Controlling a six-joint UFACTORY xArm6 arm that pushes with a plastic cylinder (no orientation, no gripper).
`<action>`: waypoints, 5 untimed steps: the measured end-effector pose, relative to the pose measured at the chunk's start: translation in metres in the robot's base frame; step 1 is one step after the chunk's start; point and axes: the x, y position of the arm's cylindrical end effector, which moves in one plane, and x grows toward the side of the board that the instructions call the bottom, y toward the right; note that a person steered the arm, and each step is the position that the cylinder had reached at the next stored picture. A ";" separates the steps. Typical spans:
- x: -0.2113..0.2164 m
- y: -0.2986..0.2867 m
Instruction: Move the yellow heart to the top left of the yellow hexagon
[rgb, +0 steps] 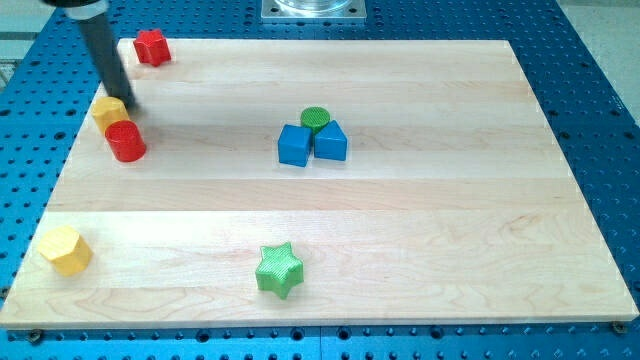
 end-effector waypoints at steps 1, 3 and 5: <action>0.042 0.005; 0.155 -0.013; 0.098 0.067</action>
